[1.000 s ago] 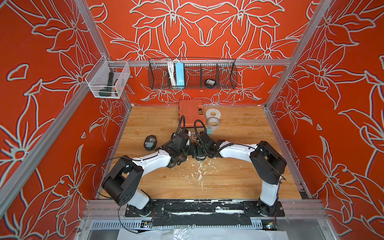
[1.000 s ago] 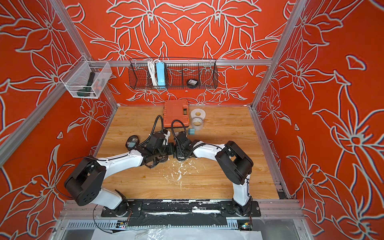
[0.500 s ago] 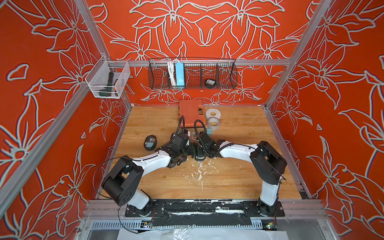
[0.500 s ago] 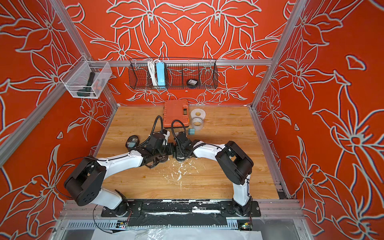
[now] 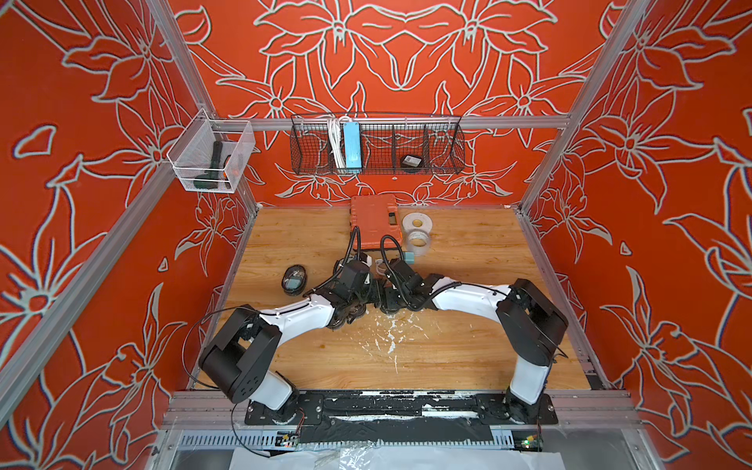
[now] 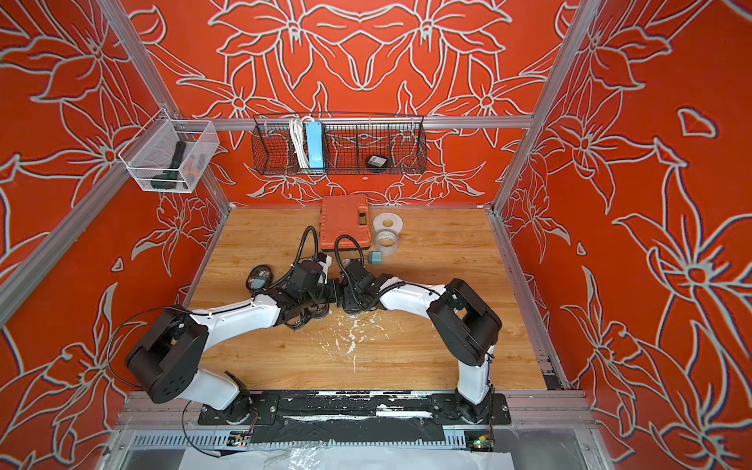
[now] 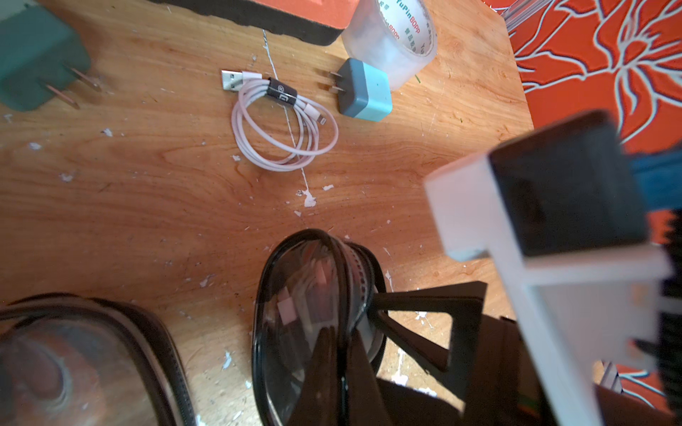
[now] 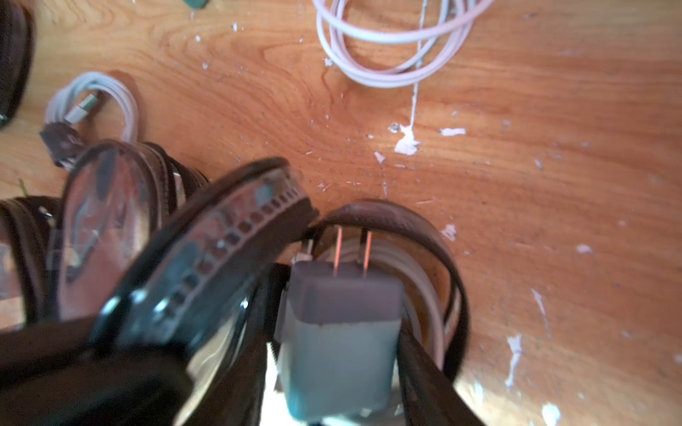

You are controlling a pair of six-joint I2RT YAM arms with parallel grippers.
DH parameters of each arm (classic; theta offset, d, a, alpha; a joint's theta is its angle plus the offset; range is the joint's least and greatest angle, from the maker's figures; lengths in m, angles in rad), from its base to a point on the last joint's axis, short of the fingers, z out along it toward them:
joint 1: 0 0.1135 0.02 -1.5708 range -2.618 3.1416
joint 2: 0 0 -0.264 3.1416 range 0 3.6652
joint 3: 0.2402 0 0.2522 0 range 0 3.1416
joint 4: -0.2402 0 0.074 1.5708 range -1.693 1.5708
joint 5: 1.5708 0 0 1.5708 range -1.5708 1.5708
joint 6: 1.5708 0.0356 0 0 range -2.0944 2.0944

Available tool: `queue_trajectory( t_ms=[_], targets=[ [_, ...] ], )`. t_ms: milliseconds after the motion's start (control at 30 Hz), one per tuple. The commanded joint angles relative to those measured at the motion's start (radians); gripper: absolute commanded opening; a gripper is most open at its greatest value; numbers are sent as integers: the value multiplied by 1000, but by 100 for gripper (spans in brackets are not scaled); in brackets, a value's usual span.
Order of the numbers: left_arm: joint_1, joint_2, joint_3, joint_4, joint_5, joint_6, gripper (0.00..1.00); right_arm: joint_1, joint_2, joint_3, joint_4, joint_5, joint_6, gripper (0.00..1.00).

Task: Pack away charging kits
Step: Place the plug in the storage bag, then close the storage bag at the center of the board.

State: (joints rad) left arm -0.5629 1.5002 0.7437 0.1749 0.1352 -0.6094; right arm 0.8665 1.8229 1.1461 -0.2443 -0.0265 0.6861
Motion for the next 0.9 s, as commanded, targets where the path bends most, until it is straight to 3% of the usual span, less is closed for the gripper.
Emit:
queue_trajectory(
  t_ms=[0,67,233,467,700,867],
  targets=[
    [0,-4,-5,29,22,10,0,10,-53,-18,-6,24,-1,62],
    [0,-7,-7,31,24,11,6,10,-68,-26,-11,35,-4,64],
    [0,-51,-30,44,13,20,48,9,-108,-38,-44,87,-9,65],
    [1,-184,-115,87,-58,17,74,4,-219,-98,-59,159,-15,66],
    [5,-285,-178,110,-117,2,75,5,-293,-150,-11,124,-35,68],
    [12,-291,-178,106,-117,0,74,6,-177,-71,-41,114,-42,67]
  ],
)
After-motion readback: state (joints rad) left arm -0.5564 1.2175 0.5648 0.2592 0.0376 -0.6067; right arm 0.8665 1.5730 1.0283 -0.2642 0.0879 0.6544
